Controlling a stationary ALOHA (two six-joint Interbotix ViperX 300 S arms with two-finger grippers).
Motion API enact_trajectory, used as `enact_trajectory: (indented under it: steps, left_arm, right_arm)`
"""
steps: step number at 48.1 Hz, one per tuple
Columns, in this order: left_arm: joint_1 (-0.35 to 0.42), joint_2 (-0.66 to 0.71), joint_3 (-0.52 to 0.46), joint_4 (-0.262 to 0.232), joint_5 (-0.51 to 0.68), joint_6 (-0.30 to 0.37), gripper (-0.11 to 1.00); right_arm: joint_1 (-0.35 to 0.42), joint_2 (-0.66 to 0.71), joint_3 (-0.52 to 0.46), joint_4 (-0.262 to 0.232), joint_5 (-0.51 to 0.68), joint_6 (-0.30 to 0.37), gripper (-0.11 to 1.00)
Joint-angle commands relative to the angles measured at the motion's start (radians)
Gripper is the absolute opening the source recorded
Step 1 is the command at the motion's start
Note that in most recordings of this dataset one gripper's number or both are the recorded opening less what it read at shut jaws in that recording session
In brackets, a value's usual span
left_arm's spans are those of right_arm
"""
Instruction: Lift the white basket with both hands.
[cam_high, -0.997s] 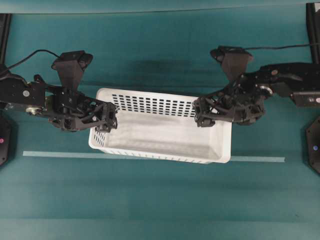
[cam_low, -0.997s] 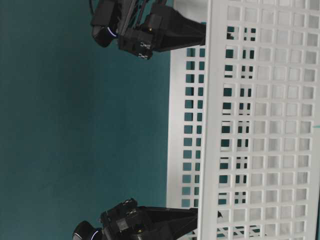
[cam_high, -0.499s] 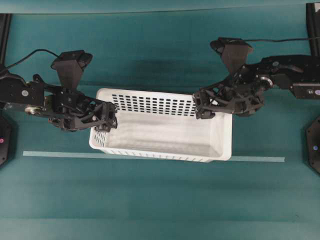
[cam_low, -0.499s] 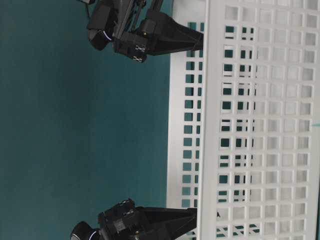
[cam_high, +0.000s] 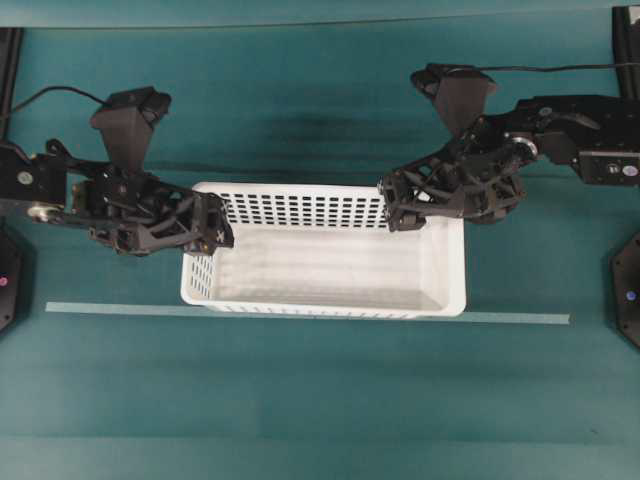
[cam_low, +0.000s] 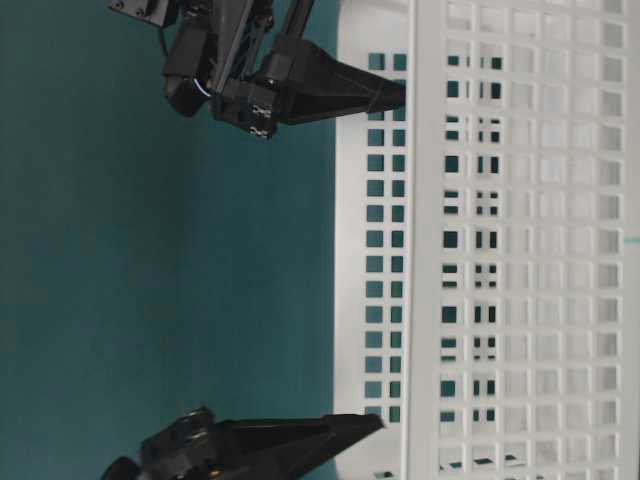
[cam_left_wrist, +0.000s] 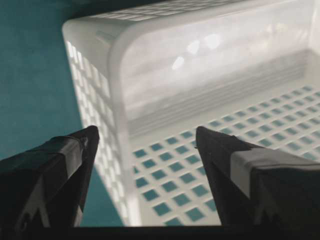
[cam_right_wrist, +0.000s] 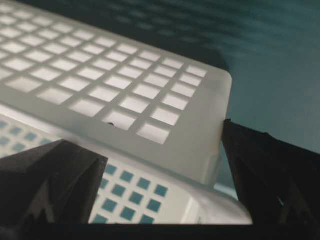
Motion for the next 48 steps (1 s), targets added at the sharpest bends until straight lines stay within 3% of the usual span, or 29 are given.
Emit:
enact_trajectory:
  steps: [1,18,34,48]
  left_arm:
    - [0.005,-0.018,-0.025,0.003,-0.005,0.011,0.84]
    - [0.032,-0.14,-0.051,0.003,0.005,0.149,0.84]
    - [0.048,-0.195,-0.046,0.003,0.057,0.135,0.84]
    - [0.048,-0.215,-0.066,0.003,0.055,0.147,0.84]
  right_arm:
    - [0.011,0.008,-0.015,0.011,0.006,0.0,0.88]
    - [-0.051,-0.084,-0.021,-0.035,0.008,-0.046,0.88]
    - [-0.063,-0.091,-0.028,-0.009,0.06,-0.074,0.88]
    - [-0.067,-0.109,-0.046,-0.015,0.107,-0.083,0.88]
